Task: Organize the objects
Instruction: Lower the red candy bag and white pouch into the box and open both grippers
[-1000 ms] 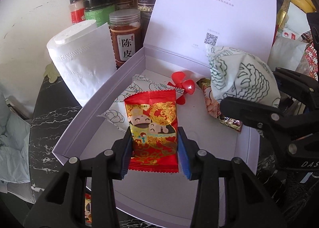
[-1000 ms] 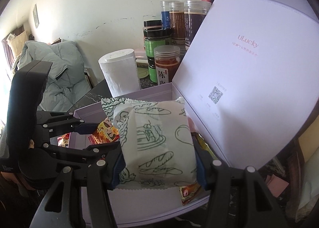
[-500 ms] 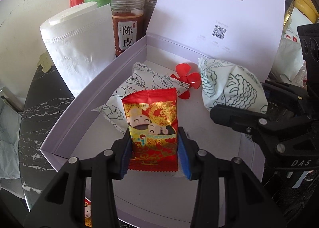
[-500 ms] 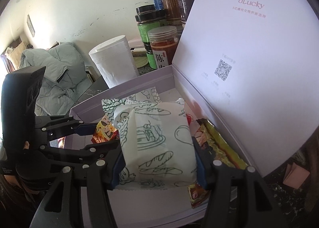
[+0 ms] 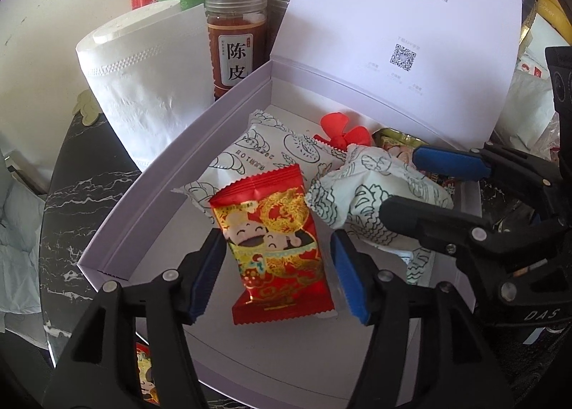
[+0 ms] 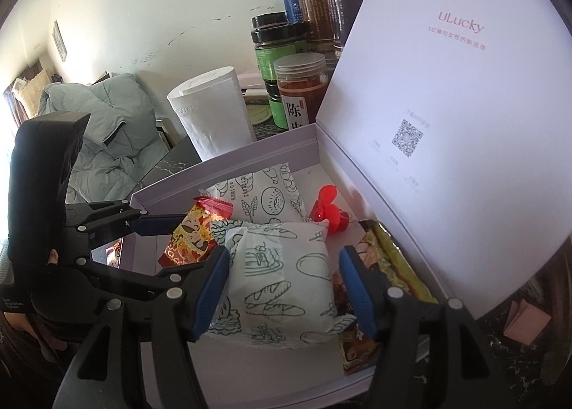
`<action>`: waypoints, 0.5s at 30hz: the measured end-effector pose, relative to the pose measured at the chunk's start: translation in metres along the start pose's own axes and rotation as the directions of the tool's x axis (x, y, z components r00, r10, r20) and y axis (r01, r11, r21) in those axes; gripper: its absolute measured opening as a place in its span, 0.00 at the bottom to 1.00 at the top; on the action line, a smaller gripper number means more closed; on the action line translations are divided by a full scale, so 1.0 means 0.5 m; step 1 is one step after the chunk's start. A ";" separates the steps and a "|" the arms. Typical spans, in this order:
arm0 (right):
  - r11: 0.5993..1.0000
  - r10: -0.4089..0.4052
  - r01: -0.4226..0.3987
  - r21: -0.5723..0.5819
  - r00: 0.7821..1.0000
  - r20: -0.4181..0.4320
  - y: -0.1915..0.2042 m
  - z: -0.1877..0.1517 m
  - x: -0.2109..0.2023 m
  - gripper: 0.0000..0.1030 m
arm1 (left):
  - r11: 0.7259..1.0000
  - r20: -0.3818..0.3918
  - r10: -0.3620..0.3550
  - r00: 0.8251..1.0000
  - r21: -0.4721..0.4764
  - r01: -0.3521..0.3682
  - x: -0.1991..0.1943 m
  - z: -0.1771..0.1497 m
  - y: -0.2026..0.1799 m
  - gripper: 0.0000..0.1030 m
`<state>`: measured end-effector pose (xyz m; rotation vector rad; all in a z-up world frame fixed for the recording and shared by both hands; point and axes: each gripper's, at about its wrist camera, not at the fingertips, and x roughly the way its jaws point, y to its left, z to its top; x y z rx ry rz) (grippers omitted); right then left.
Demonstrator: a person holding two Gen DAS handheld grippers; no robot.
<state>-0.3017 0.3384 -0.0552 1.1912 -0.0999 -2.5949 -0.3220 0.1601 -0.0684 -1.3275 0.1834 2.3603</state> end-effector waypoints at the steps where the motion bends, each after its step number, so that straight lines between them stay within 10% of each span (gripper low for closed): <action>1: 1.000 -0.007 0.007 0.000 1.000 0.001 0.000 0.001 -0.002 0.63 | 1.000 0.003 0.004 1.000 0.002 -0.004 -0.002 0.000 -0.001 0.59; 15: 0.997 -0.079 0.078 0.011 0.995 0.056 0.006 0.018 -0.060 0.63 | 1.000 0.072 0.022 0.997 -0.010 -0.021 -0.059 0.019 0.003 0.71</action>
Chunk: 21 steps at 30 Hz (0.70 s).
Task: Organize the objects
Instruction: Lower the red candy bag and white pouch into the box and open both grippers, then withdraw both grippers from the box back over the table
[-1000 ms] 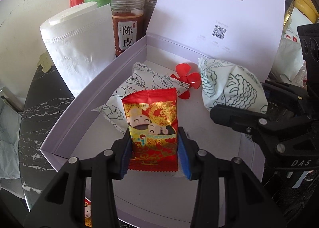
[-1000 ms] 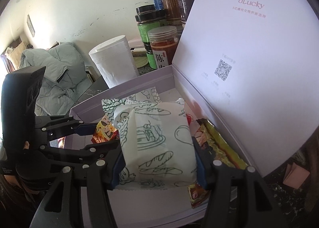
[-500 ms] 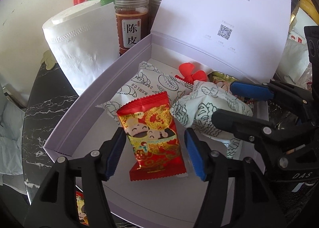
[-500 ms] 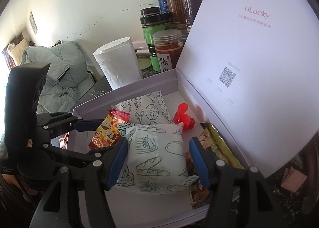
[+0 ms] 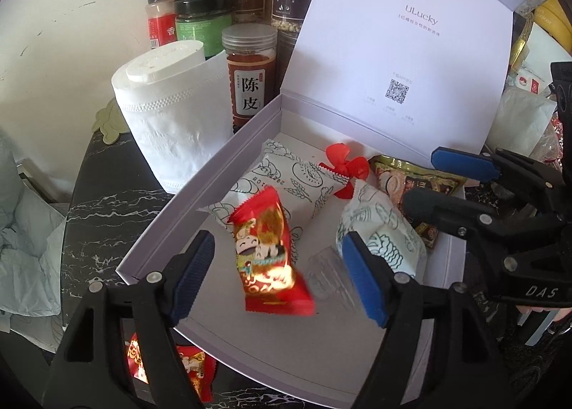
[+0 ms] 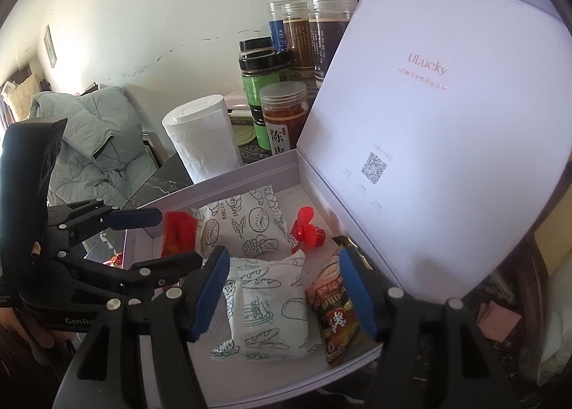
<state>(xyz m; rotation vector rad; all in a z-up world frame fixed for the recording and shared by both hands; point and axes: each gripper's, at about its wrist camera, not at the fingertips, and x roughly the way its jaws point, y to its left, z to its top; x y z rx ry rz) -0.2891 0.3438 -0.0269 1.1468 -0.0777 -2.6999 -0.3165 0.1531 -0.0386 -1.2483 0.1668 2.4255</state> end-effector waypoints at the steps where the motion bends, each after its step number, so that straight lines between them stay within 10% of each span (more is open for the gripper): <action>1: 1.000 -0.004 0.004 -0.002 1.000 0.004 0.002 0.001 -0.004 0.63 | 1.000 0.005 0.003 1.000 -0.001 -0.003 -0.001 0.005 0.001 0.71; 21: 1.000 -0.017 0.018 -0.016 0.998 0.064 0.047 0.008 -0.079 0.66 | 0.997 0.118 0.069 0.991 0.013 -0.071 -0.139 0.000 0.003 0.71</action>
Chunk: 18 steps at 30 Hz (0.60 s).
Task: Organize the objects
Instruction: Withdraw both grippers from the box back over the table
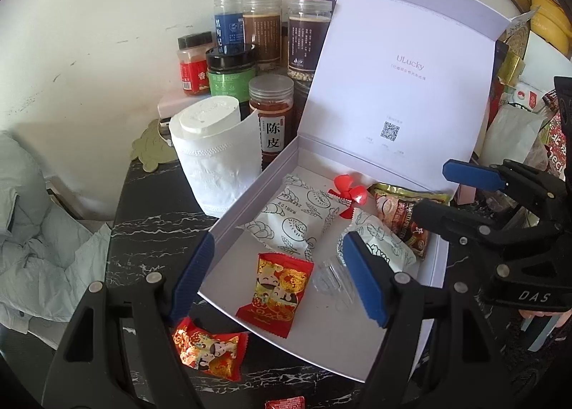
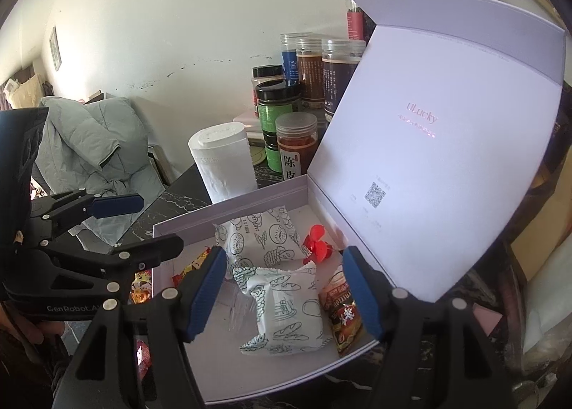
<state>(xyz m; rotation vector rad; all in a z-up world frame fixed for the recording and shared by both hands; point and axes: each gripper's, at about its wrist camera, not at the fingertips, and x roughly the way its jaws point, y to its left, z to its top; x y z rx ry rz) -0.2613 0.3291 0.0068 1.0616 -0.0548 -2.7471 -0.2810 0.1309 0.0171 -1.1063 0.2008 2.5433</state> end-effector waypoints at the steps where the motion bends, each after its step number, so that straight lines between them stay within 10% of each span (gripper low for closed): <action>1: 1.000 0.003 -0.003 0.007 1.000 0.002 0.001 -0.001 -0.003 0.66 | 1.000 0.003 -0.001 1.000 -0.005 0.001 -0.008 -0.003 0.002 0.72; 18: 0.998 -0.047 0.048 -0.033 0.998 0.033 0.077 -0.018 -0.142 0.68 | 1.000 0.048 -0.002 0.999 -0.031 0.003 -0.157 -0.049 0.013 0.73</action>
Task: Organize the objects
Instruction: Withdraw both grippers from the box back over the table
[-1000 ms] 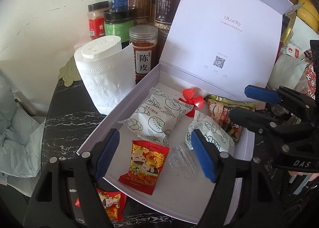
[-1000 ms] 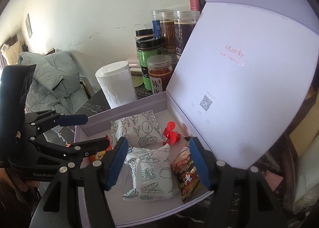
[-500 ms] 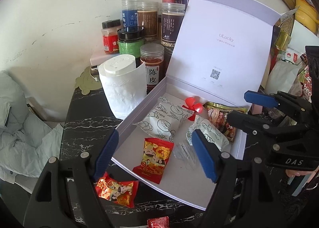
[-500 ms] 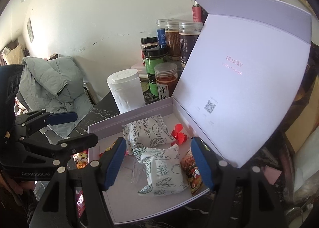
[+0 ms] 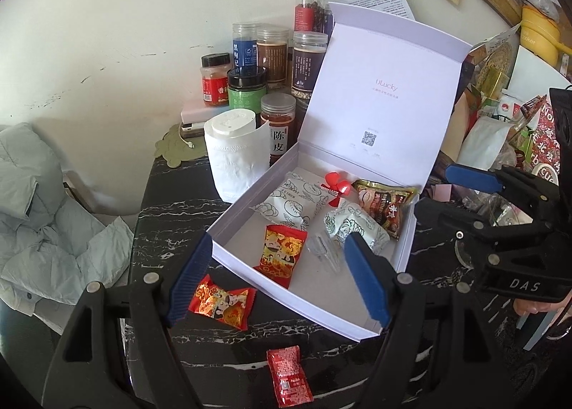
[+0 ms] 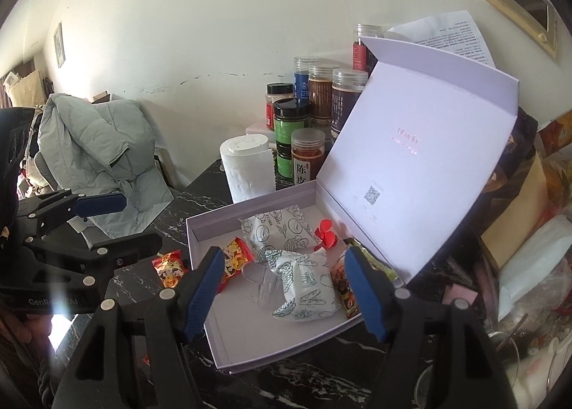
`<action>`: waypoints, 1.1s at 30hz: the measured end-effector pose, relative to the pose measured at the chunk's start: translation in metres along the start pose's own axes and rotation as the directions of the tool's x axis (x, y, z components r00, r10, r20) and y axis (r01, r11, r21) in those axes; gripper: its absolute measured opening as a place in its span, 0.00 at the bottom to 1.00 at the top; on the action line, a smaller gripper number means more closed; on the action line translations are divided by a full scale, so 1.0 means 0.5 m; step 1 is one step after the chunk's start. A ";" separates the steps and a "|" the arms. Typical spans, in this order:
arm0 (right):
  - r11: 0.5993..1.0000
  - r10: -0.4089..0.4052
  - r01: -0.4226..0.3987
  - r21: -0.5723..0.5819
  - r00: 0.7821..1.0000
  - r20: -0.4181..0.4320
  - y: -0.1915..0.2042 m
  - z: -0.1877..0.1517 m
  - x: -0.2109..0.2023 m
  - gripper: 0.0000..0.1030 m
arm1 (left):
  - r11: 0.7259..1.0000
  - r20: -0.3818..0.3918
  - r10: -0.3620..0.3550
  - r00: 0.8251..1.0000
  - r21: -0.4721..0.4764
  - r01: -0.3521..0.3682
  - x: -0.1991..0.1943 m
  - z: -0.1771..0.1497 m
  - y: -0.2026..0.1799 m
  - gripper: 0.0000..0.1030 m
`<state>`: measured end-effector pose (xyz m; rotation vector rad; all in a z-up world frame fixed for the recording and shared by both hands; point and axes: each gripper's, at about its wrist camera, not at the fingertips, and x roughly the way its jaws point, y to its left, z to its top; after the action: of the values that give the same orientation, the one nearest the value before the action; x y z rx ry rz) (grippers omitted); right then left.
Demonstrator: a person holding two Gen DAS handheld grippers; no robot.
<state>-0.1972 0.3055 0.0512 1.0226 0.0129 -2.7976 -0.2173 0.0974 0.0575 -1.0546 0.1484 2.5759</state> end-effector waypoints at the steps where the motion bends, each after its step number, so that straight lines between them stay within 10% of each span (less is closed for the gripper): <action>1: 1.000 0.001 -0.001 -0.003 1.000 0.003 0.005 -0.002 -0.009 0.68 | 1.000 0.004 0.003 1.000 0.002 -0.003 -0.011 -0.003 -0.001 0.73; 33: 0.994 0.098 -0.100 -0.054 0.994 -0.042 0.185 -0.159 -0.118 0.70 | 0.989 0.014 0.143 0.990 -0.040 -0.142 -0.218 -0.196 0.035 0.76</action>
<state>-0.0874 0.2279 0.0325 1.0351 0.0436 -2.6728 -0.0869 0.0283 0.0624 -1.0717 0.1763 2.7246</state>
